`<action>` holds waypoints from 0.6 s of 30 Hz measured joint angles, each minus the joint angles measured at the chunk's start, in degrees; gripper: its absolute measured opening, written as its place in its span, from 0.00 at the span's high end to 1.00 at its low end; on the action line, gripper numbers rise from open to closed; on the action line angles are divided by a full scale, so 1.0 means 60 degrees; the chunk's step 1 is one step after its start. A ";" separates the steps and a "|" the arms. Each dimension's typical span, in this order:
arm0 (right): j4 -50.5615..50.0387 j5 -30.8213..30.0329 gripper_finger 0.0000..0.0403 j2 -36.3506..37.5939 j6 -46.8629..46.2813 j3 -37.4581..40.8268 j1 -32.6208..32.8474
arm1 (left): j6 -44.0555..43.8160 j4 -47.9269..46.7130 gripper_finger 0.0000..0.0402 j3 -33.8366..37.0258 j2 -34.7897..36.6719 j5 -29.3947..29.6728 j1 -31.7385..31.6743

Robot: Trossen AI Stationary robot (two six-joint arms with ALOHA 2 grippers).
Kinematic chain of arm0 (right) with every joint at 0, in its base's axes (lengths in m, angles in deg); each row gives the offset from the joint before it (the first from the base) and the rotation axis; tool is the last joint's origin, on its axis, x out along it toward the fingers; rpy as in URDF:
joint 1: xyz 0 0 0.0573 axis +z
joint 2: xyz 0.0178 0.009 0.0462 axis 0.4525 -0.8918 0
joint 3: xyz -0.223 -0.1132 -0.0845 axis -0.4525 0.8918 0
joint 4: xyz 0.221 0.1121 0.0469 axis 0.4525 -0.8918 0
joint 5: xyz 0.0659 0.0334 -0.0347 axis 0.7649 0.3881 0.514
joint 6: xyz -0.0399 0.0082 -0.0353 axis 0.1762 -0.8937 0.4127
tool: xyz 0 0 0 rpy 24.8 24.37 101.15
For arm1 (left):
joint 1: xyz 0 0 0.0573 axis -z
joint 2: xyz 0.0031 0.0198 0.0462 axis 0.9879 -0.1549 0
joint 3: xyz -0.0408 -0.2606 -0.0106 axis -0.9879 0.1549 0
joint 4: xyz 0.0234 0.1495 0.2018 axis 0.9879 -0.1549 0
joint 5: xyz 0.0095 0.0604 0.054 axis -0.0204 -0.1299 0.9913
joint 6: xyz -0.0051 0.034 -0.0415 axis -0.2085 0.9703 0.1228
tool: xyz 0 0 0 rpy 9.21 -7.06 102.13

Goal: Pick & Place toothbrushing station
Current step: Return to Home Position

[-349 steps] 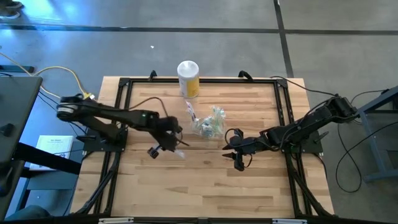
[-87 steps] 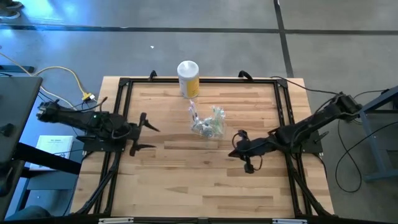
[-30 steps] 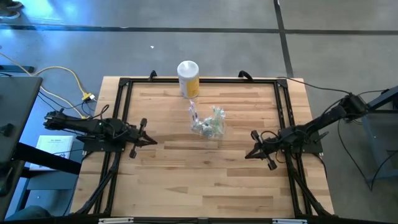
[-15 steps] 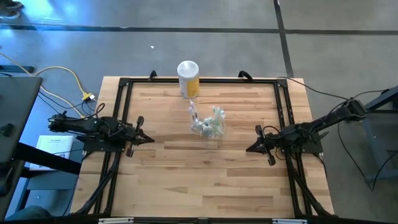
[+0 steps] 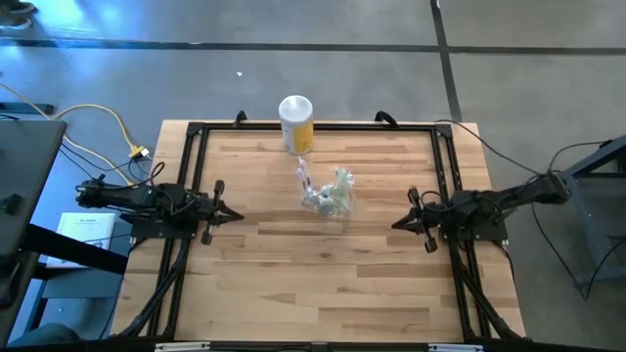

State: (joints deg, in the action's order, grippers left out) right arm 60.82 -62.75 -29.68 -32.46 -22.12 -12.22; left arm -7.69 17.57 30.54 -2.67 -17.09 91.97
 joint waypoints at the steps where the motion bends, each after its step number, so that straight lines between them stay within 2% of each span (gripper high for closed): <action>1: -0.0131 0.0179 0.99 0.0183 -0.0001 0.0000 -0.0203 | 0.0013 0.0029 0.99 0.0000 0.0001 0.0106 0.0000; 6: -0.0506 0.0881 0.99 0.0945 -0.0037 -0.0004 -0.1336 | 0.0036 0.0037 0.99 0.0000 0.0000 0.0476 0.0000; 13: -0.0675 0.2354 0.99 0.1158 -0.0243 -0.0091 -0.2541 | 0.0033 -0.0089 0.99 -0.0264 0.0000 0.0441 0.0000; 18: -0.0662 0.2600 0.99 0.1130 -0.0216 -0.0102 -0.3069 | -0.0029 -0.0746 0.99 -0.0852 0.0000 0.0651 0.0000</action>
State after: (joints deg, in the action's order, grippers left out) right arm 56.84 -47.15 -22.90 -33.76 -22.73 -30.64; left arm -7.87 13.10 25.43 -2.67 -13.18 91.97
